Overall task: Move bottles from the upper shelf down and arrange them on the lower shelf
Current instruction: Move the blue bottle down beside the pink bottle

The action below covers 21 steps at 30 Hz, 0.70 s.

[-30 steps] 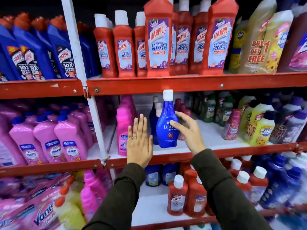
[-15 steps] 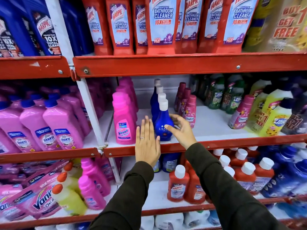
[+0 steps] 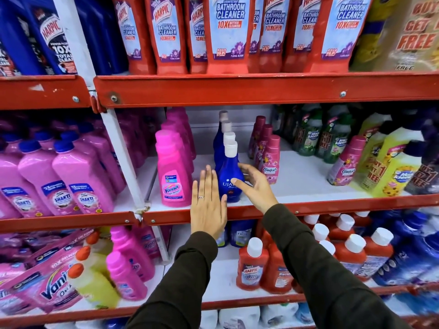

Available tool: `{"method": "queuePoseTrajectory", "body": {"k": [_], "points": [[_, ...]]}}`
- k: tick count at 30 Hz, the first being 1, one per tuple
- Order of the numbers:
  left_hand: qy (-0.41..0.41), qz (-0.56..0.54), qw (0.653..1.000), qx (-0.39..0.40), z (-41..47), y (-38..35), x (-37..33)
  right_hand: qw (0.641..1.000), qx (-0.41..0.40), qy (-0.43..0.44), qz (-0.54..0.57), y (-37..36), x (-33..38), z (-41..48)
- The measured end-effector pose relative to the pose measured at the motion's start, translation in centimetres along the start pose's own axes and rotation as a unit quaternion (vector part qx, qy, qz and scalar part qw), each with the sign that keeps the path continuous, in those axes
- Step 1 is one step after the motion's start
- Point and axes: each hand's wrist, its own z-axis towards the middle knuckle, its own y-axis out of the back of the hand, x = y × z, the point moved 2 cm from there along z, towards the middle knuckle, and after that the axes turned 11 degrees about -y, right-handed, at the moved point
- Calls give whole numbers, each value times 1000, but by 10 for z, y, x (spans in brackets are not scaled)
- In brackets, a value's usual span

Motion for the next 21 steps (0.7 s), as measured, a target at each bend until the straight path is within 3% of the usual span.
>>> {"method": "queuePoseTrajectory", "body": {"k": [5, 9, 13, 18, 21], "points": [[-1, 12, 1000, -1, 0, -1, 0, 1000, -18, 6, 4, 2, -2, -5], [-1, 21, 1000, 4, 0, -2, 1, 997, -78, 12, 13, 17, -1, -13], [3, 27, 1000, 6, 1, -2, 1, 978, -205, 32, 8, 53, -3, -16], [2, 22, 1000, -10, -1, 0, 0, 922, -384, 29, -27, 124, -2, -12], [-5, 20, 1000, -18, 0, -2, 0, 882, -462, -45, -83, 163, -4, -1]]}}
